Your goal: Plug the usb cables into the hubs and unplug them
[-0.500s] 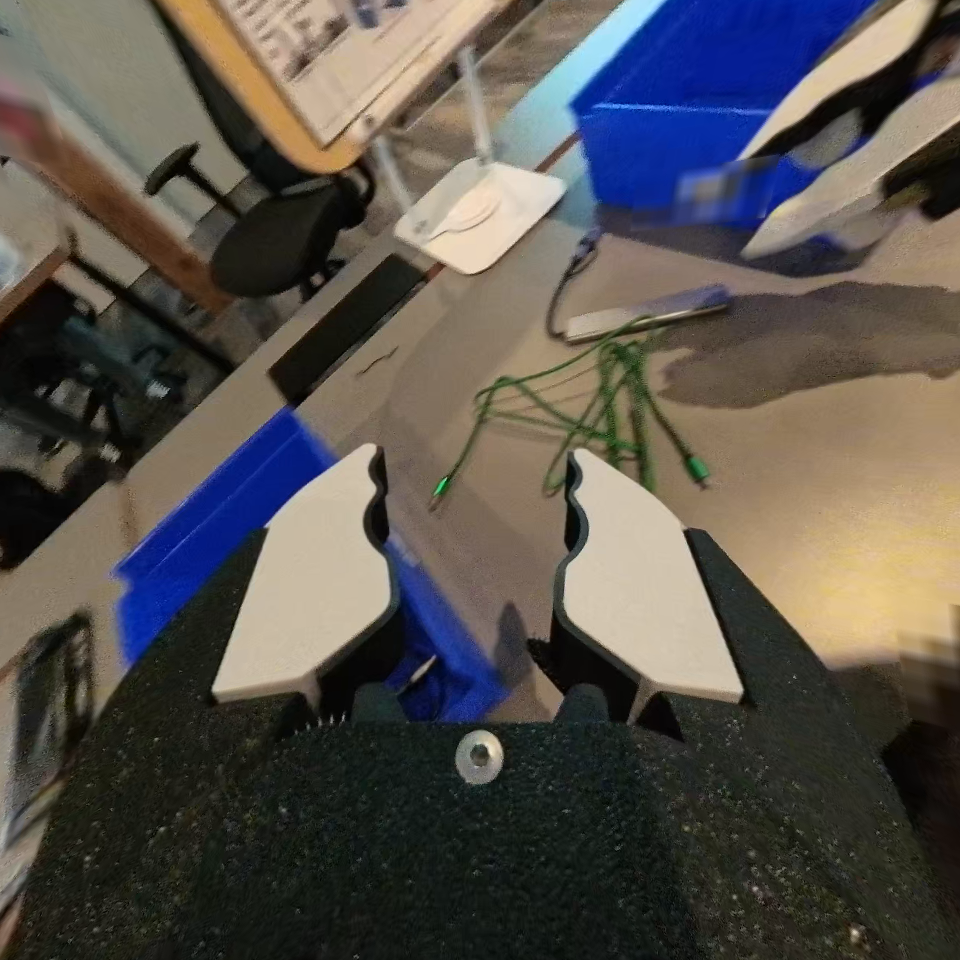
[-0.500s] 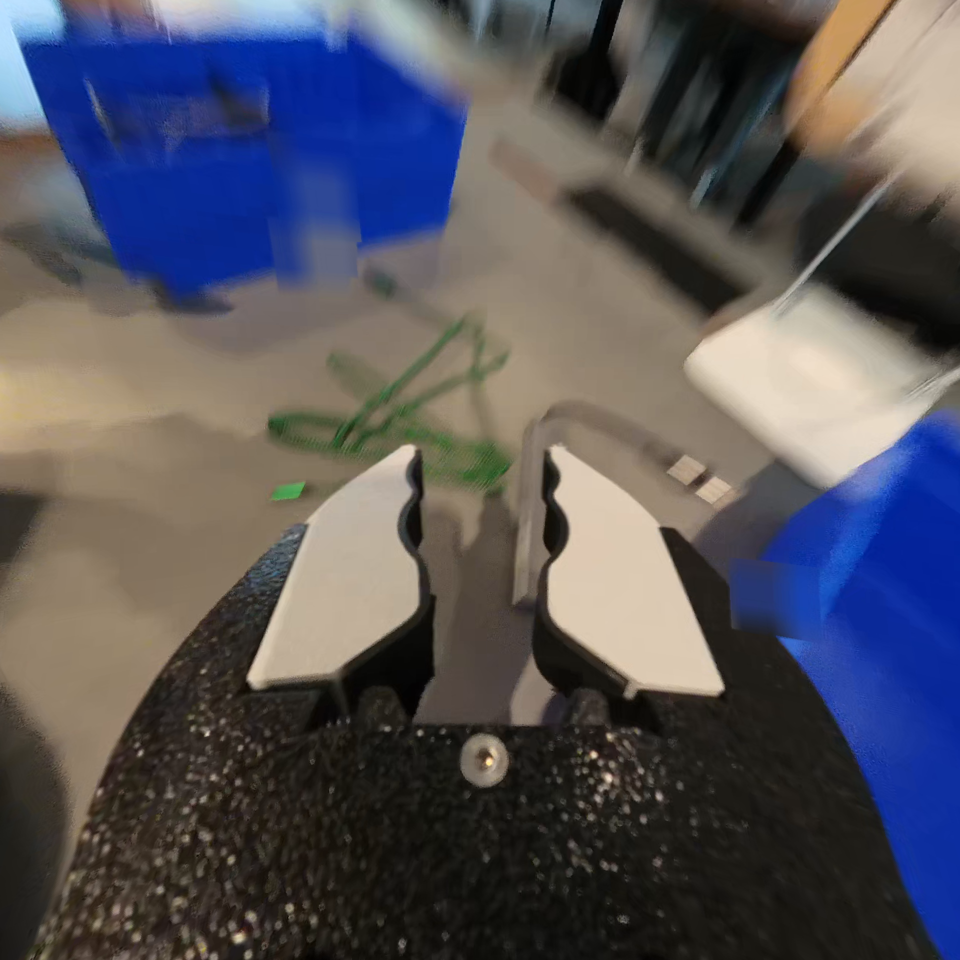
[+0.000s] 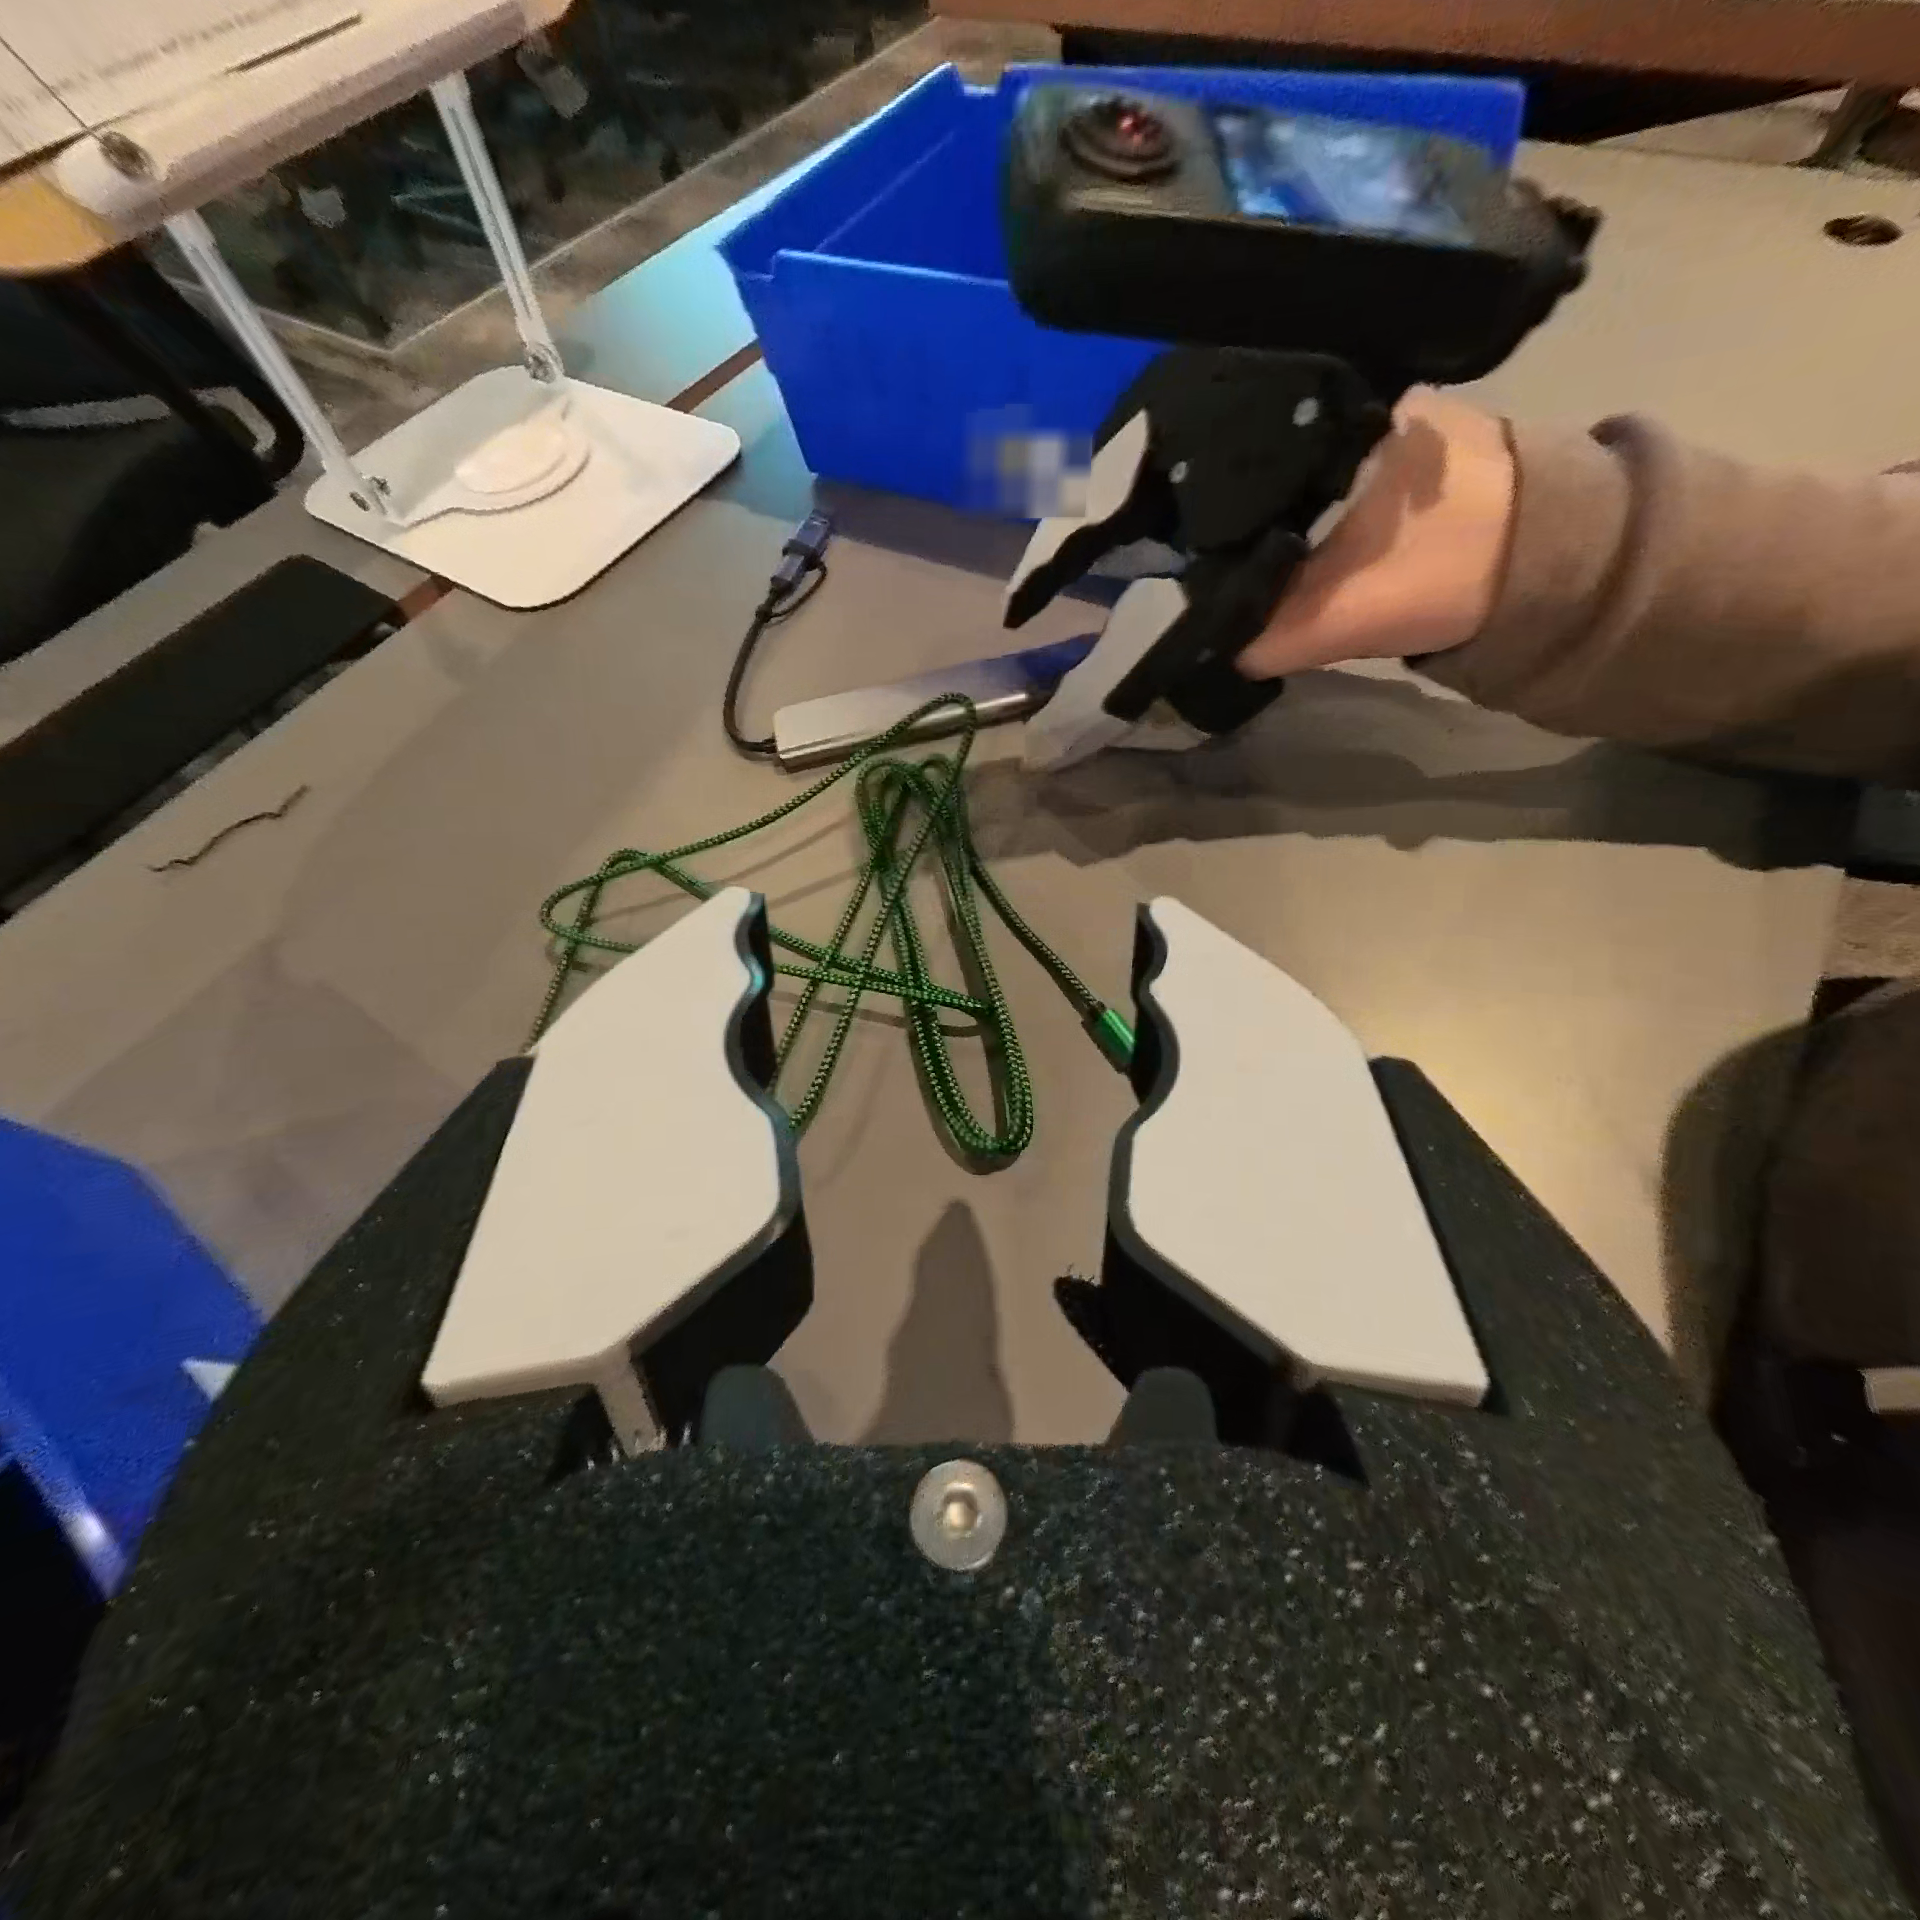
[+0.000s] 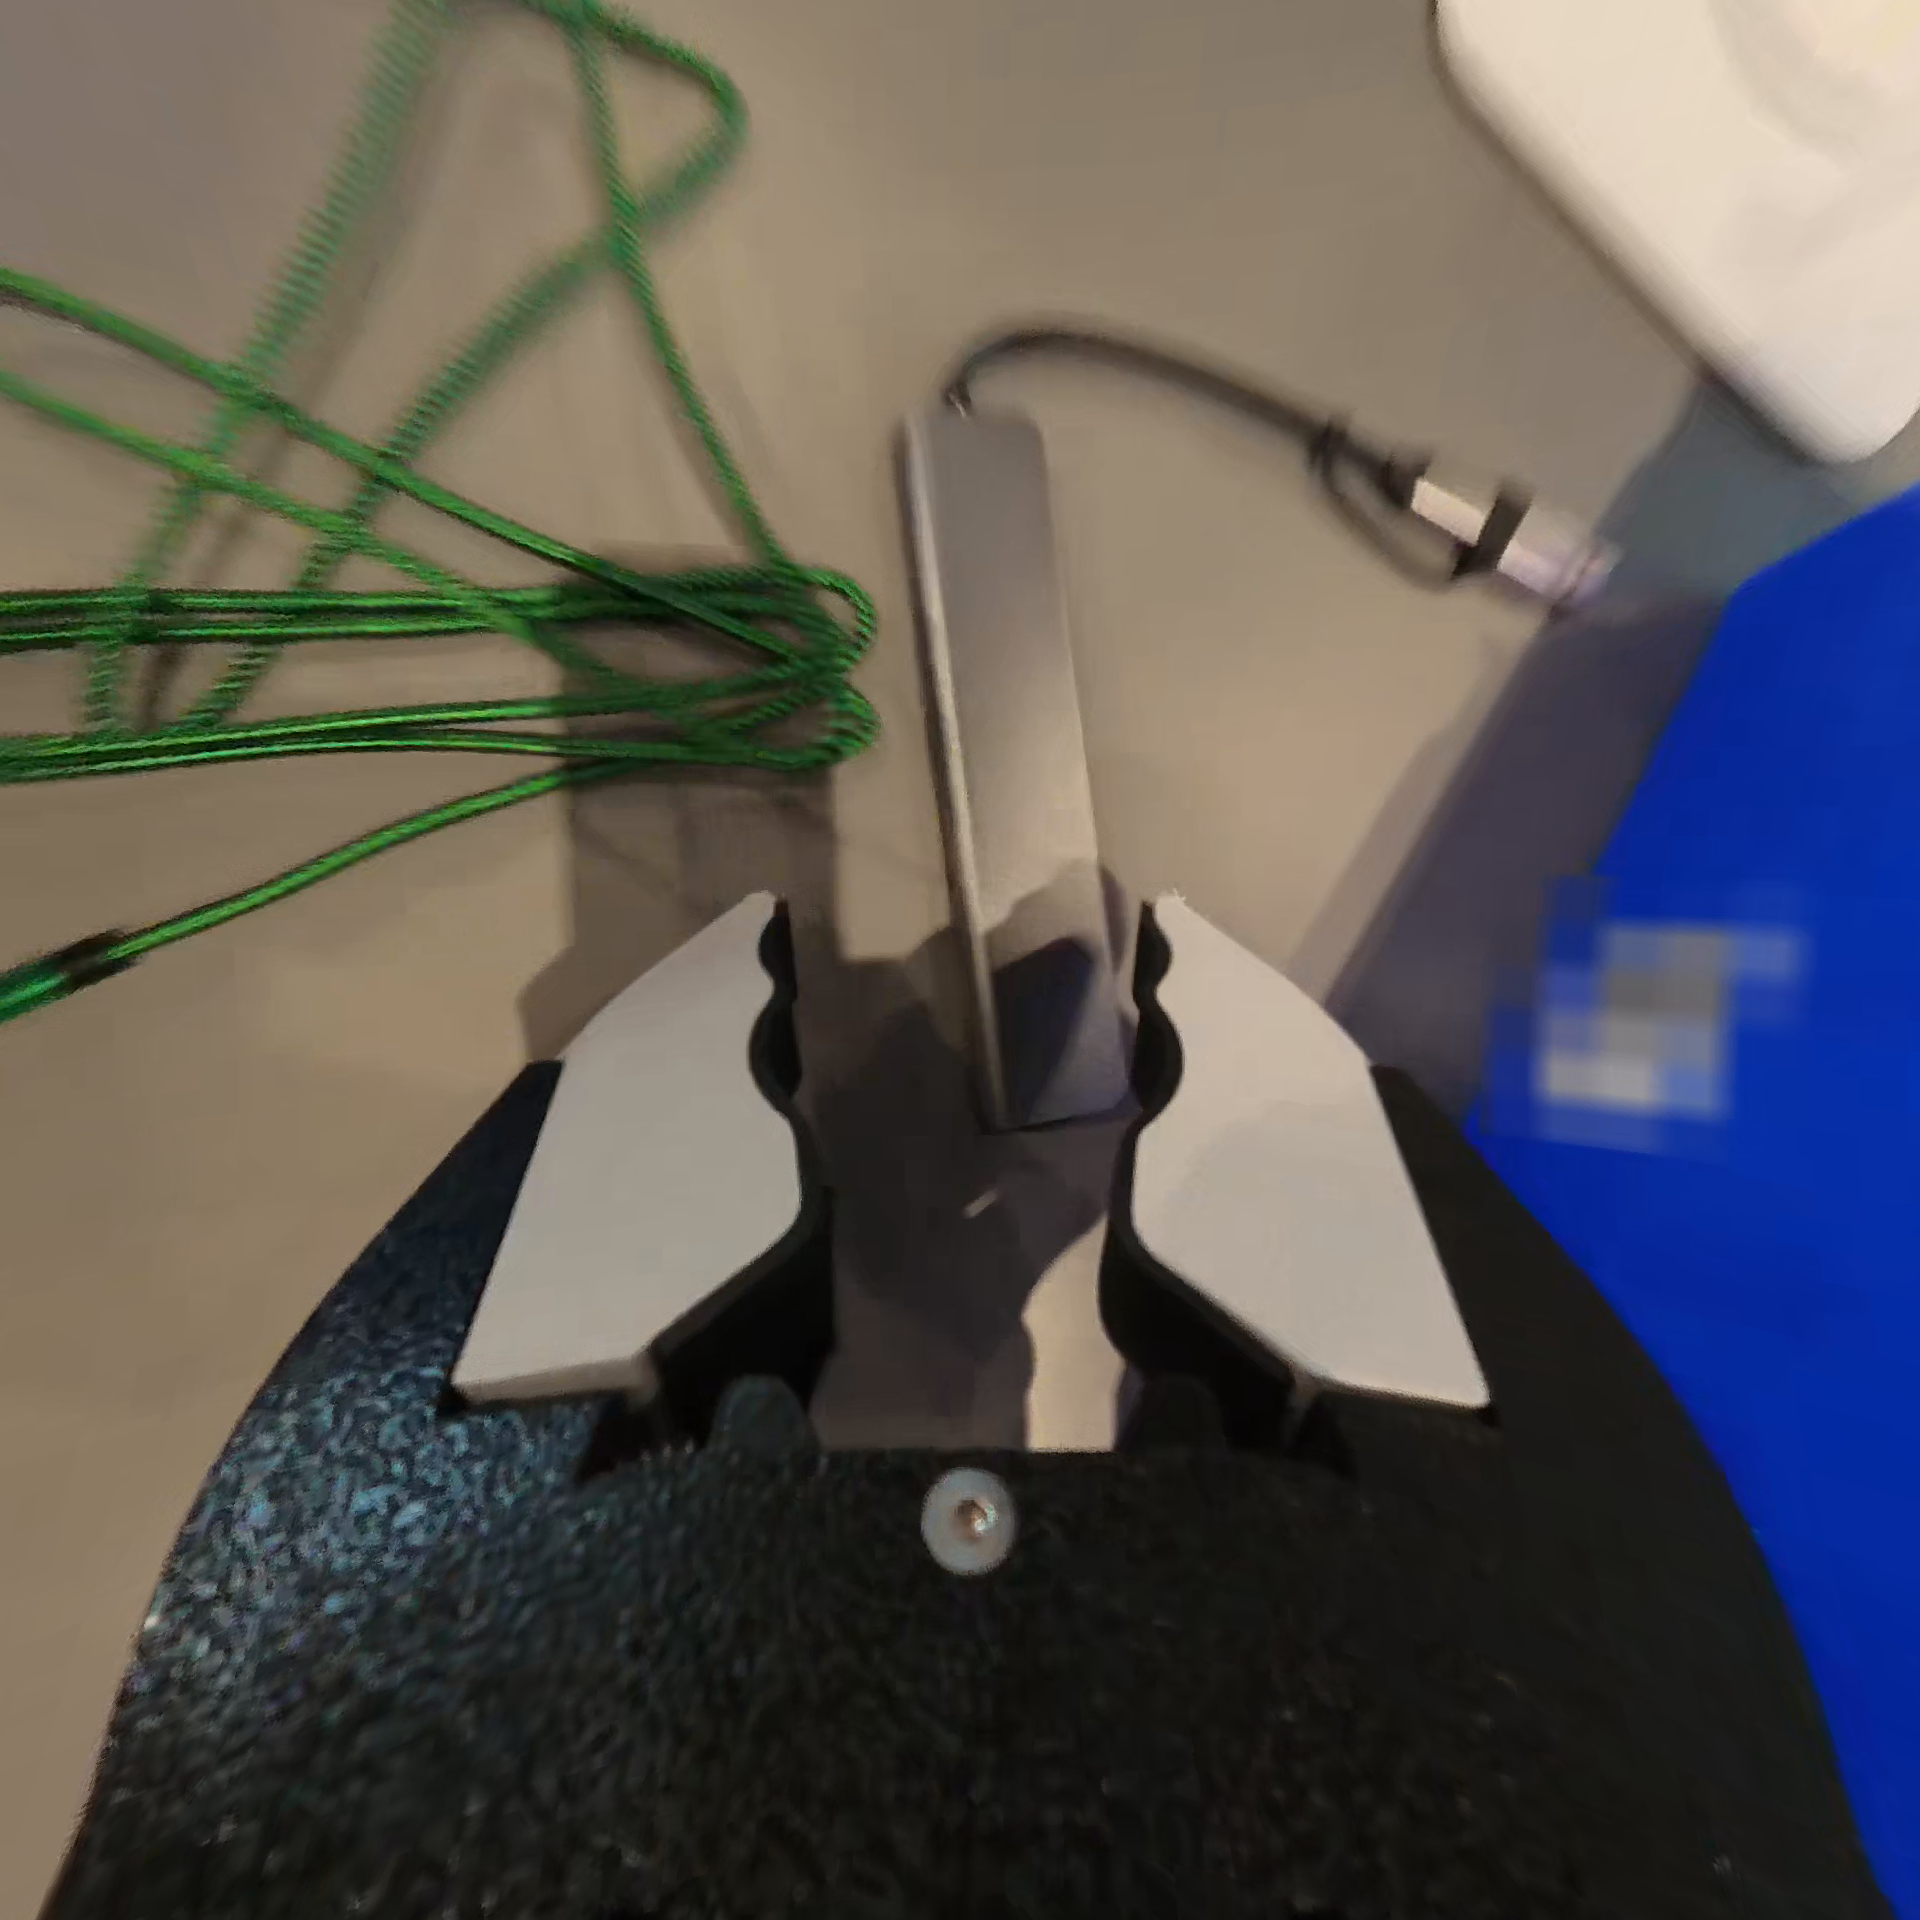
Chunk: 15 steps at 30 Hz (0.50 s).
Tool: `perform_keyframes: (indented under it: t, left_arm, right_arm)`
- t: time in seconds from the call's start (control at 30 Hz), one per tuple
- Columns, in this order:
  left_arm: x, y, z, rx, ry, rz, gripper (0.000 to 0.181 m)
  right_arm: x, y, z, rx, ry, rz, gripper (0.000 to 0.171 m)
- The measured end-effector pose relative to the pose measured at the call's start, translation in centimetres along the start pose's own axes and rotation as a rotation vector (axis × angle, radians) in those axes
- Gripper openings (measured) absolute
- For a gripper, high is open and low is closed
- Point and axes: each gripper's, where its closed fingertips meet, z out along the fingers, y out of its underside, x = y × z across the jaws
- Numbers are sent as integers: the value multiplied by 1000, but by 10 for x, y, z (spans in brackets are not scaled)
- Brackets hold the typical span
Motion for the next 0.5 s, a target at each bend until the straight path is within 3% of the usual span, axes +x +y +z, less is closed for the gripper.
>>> perform_keyframes:
  t: [0.13, 0.2, 0.23, 0.33, 0.5]
  left_arm:
    - [2, 2, -2, 31, 57, -26, 66]
    - [1, 1, -2, 42, 77, -30, 66]
    - [1, 1, -2, 46, 86, -29, 66]
    - [-2, -4, 0, 62, 107, -23, 66]
    - [-10, -12, 17, 75, 134, -4, 66]
  right_arm:
    - [6, 7, 9, -97, -69, 112, 56]
    - [5, 8, 10, -129, -132, 172, 46]
    - [7, 9, 10, -145, -139, 177, 31]
    - [8, 9, 10, -166, -147, 135, 29]
    - [4, -15, -11, 29, -5, -83, 28]
